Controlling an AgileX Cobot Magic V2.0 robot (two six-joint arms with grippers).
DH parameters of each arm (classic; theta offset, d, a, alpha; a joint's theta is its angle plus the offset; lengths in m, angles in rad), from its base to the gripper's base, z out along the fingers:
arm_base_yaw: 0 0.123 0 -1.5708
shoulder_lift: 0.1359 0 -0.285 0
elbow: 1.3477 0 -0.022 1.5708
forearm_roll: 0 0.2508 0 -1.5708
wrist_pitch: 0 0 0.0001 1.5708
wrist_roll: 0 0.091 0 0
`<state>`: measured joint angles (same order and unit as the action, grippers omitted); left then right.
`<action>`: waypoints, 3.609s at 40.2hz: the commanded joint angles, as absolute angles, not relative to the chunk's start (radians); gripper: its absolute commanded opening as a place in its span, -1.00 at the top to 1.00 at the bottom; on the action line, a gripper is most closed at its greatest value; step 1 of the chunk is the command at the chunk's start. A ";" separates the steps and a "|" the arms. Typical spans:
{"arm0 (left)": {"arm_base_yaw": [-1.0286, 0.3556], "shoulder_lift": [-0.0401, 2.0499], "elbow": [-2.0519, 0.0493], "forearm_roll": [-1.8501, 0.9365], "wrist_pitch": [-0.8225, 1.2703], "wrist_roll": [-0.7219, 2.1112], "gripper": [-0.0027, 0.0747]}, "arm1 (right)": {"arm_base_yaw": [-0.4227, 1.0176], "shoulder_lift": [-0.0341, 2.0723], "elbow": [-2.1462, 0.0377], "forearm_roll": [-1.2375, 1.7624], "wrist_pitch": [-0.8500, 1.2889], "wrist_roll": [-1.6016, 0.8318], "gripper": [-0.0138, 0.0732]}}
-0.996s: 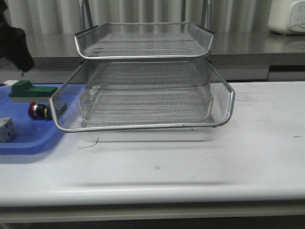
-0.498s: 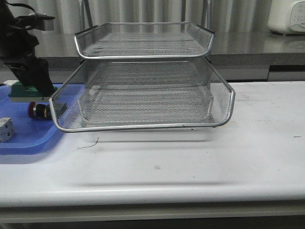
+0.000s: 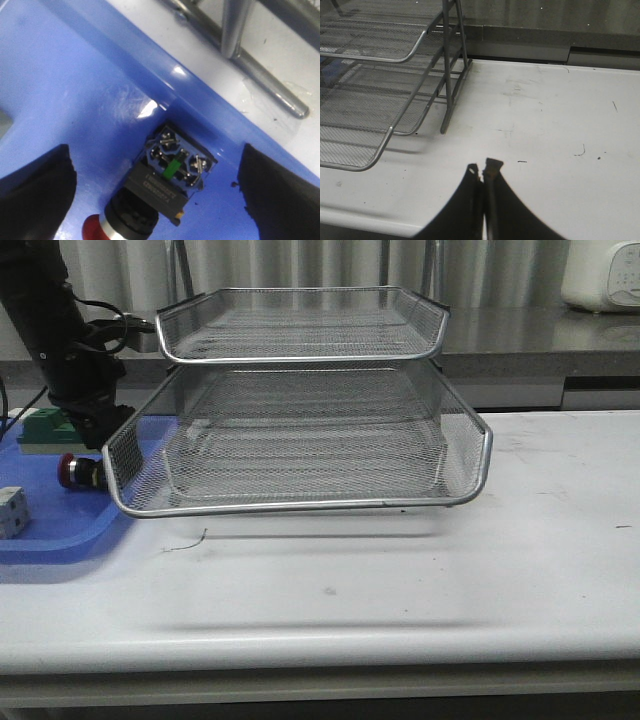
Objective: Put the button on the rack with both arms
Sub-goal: 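Lower the left gripper onto the red push button and grasp it, then lift the red button and carry it over the pulled-out tier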
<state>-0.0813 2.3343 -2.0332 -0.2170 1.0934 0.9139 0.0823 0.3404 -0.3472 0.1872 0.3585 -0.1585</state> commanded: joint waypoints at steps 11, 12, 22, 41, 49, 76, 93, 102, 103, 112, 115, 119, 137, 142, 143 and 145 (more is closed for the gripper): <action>-0.085 2.311 -2.073 -0.190 1.098 0.888 -0.70 | 0.081 0.347 -0.373 0.187 0.283 -0.159 0.82; -0.085 2.311 -2.073 -0.188 1.101 0.888 -0.70 | 0.081 0.347 -0.373 0.187 0.283 -0.159 0.82; -0.080 2.311 -2.077 -0.188 1.105 0.886 -0.69 | 0.081 0.347 -0.373 0.187 0.283 -0.159 0.82; -0.058 2.311 -2.084 -0.191 1.124 0.881 0.22 | 0.081 0.347 -0.373 0.187 0.283 -0.159 0.82; -0.038 2.309 -2.087 -0.203 1.123 0.880 0.25 | 0.081 0.347 -0.373 0.187 0.283 -0.159 0.82; 0.030 2.257 -2.246 -0.215 1.292 0.708 0.47 | 0.081 0.347 -0.373 0.187 0.283 -0.159 0.82; 0.045 1.915 -2.058 -0.132 1.292 0.517 0.47 | 0.081 0.347 -0.373 0.187 0.283 -0.159 0.82; -0.005 1.695 -1.838 -0.262 1.292 0.521 0.47 | 0.081 0.347 -0.373 0.187 0.283 -0.159 0.82; -0.023 1.676 -1.825 -0.262 1.292 0.521 0.47 | 0.081 0.347 -0.373 0.187 0.283 -0.159 0.82; -0.242 1.639 -1.764 -0.265 1.287 0.521 0.47 | 0.081 0.347 -0.373 0.187 0.283 -0.159 0.82; -0.328 1.654 -1.761 -0.265 1.259 0.521 0.47 | 0.081 0.347 -0.373 0.187 0.283 -0.159 0.82; -0.416 1.691 -1.761 -0.265 1.207 0.519 0.47 | 0.081 0.347 -0.373 0.187 0.283 -0.159 0.82; -0.598 1.926 -1.761 -0.213 0.994 0.519 0.46 | 0.081 0.347 -0.373 0.187 0.283 -0.159 0.82; -0.598 1.941 -1.761 -0.217 0.974 0.517 0.41 | 0.081 0.347 -0.373 0.187 0.283 -0.159 0.82; -0.598 1.941 -1.761 -0.218 0.972 0.517 0.37 | 0.081 0.347 -0.373 0.187 0.283 -0.159 0.82; -0.599 1.941 -1.761 -0.220 0.969 0.517 0.25 | 0.081 0.347 -0.373 0.187 0.283 -0.159 0.82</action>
